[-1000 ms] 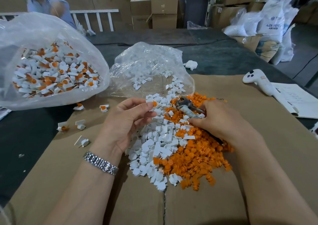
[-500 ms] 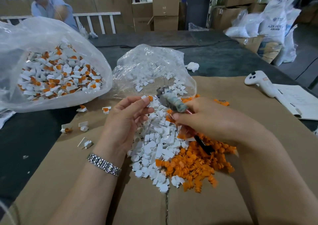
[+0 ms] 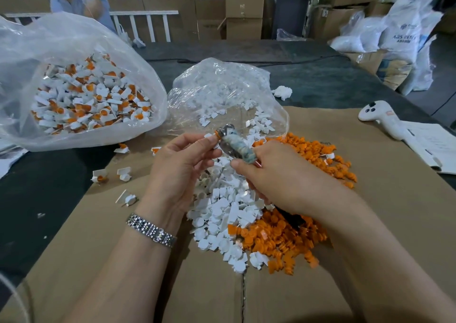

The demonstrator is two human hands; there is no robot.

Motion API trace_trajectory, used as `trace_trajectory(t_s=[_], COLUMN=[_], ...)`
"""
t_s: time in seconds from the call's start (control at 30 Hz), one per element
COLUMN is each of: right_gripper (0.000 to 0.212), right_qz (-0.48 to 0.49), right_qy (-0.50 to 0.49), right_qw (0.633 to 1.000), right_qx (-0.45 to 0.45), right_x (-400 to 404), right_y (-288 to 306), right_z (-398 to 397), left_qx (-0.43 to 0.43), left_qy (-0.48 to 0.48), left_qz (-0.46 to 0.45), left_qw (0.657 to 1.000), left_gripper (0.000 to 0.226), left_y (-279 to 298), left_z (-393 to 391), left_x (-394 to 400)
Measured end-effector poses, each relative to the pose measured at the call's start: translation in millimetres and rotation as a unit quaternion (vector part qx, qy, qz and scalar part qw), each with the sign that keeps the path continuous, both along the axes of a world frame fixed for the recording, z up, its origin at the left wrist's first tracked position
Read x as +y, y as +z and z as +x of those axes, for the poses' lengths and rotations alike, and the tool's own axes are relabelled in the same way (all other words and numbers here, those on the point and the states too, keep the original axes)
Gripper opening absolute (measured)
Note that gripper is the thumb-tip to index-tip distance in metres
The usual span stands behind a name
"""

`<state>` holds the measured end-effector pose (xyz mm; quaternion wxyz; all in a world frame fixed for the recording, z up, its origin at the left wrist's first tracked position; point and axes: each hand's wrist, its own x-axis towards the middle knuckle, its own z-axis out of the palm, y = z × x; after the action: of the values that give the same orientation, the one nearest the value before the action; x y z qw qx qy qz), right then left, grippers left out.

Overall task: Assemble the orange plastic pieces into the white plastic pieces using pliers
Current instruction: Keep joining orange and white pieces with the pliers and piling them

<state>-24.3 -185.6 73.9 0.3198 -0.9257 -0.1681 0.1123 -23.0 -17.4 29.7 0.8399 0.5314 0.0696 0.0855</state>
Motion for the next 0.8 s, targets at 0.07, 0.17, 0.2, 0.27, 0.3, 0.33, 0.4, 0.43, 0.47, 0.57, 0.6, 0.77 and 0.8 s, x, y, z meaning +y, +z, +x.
trace_trajectory(t_s=[0.07,0.17,0.2,0.27,0.3,0.33,0.4,0.43,0.47,0.57,0.6,0.77,0.8], right_gripper=[0.037,0.035,0.036,0.04,0.044,0.047,0.052,0.052,0.052,0.048,0.048,0.053,0.053], right_qz=[-0.019,-0.04,-0.041,-0.037,-0.032,-0.029,-0.033,-0.039,-0.046,-0.091,-0.114,-0.186,-0.197], right_qy=[-0.015,-0.023,-0.023,-0.015,-0.009,-0.002,-0.004,-0.018,-0.038,-0.103,-0.124,-0.183,-0.188], right_qw=[1.0,0.998,0.998,0.998,0.998,0.999,0.998,0.997,0.994,0.983,0.978,0.958,0.954], right_qx=[-0.017,-0.034,-0.041,-0.049,-0.044,-0.039,-0.051,-0.069,-0.088,-0.124,-0.126,-0.121,-0.124], right_x=[4,7,7,3,1,-3,-12,-18,-23,-39,-43,-55,-55], right_y=[-7,-12,-11,-8,-6,-4,-1,-1,-2,-11,-15,-35,-37], right_z=[2,4,4,5,6,7,11,15,19,33,38,48,48], left_qx=[0.009,0.013,0.01,0.0,-0.007,-0.011,-0.01,-0.002,0.008,0.044,0.062,0.042,0.037], left_qy=[0.006,0.005,0.003,0.003,0.009,0.02,0.076,0.129,0.191,0.341,0.368,0.24,0.187], left_qz=[0.0,0.004,0.004,0.004,0.006,0.014,0.083,0.157,0.243,0.429,0.476,0.619,0.627], left_qw=[1.0,1.0,1.0,1.0,1.0,1.0,0.994,0.979,0.951,0.835,0.796,0.746,0.756], left_gripper=[0.01,0.009,0.009,0.007,0.008,0.01,0.007,0.005,0.007,0.016,0.019,0.017,0.016], left_y=[-1,-3,-3,-3,-3,-4,-7,-10,-12,-14,-14,-14,-15], left_z=[0,-1,0,0,0,0,0,-1,-1,-1,0,1,2], left_x=[2,3,4,3,4,5,10,15,21,37,39,31,30])
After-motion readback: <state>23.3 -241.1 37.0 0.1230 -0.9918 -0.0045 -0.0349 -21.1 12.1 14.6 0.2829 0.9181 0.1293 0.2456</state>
